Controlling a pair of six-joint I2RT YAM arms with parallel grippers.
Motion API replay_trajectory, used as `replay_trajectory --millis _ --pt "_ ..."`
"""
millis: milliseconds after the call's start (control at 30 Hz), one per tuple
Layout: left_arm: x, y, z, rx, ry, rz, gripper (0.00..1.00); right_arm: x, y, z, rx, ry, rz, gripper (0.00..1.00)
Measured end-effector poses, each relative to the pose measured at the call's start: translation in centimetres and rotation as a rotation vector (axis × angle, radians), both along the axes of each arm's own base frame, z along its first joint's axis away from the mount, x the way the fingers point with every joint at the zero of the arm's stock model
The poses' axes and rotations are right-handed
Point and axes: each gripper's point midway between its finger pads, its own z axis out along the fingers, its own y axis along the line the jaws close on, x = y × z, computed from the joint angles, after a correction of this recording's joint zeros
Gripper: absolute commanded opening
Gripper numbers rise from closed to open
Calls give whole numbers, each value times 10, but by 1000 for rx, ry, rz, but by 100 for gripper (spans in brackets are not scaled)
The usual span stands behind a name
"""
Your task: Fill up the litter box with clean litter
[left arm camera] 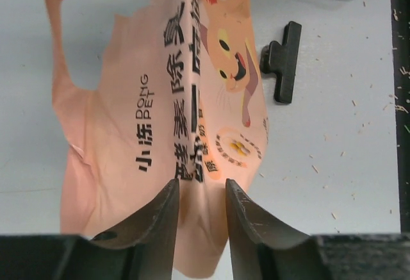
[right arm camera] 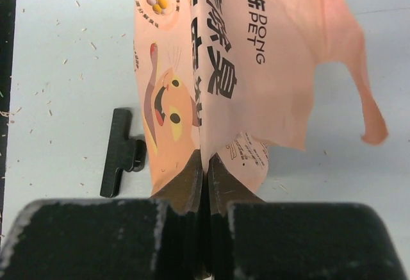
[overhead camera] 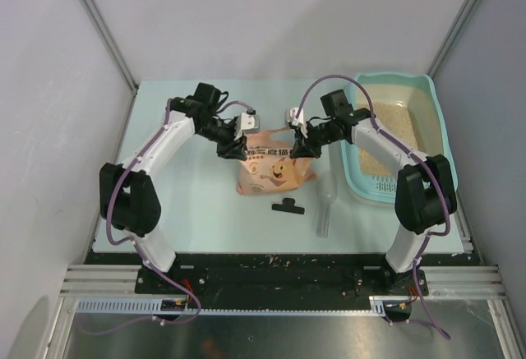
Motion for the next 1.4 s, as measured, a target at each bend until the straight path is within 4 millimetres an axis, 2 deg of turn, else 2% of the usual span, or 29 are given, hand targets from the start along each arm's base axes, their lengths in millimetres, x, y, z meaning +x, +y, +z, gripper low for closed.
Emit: replay_trajectory --millis 67,167,233,267,300,333,667,800,967,1000,1100,1233,1400 --pt "-3 5 -4 10 23 6 45 1 -1 -3 -1 13 -4 0" --pt "-7 7 -9 23 42 8 43 0 -1 -2 -2 16 0 0" --pt "-10 8 -12 32 53 8 29 -1 -1 -3 -6 18 5 0" --pt "-11 9 -13 36 56 8 19 -2 0 -2 -8 17 9 0" --pt "-12 9 -13 40 61 8 4 -1 0 -2 -11 14 12 0" --pt "-13 9 -14 41 63 8 0 -1 0 -2 -13 11 14 0" --pt "-5 19 -6 65 14 23 0 0 6 12 -45 -11 82 0" --pt "-7 21 -7 74 25 25 25 -2 9 6 -44 4 94 0" --pt "-1 25 -2 67 24 59 29 3 8 4 -22 47 47 0" --pt "1 25 -1 63 25 69 25 5 7 3 -15 65 32 0" --pt "5 23 0 55 30 96 1 8 5 1 0 94 1 0" --pt "9 21 -2 33 48 128 0 11 2 -1 15 127 -31 0" --pt "8 26 -4 -74 62 180 0 10 3 -1 50 176 -53 0"
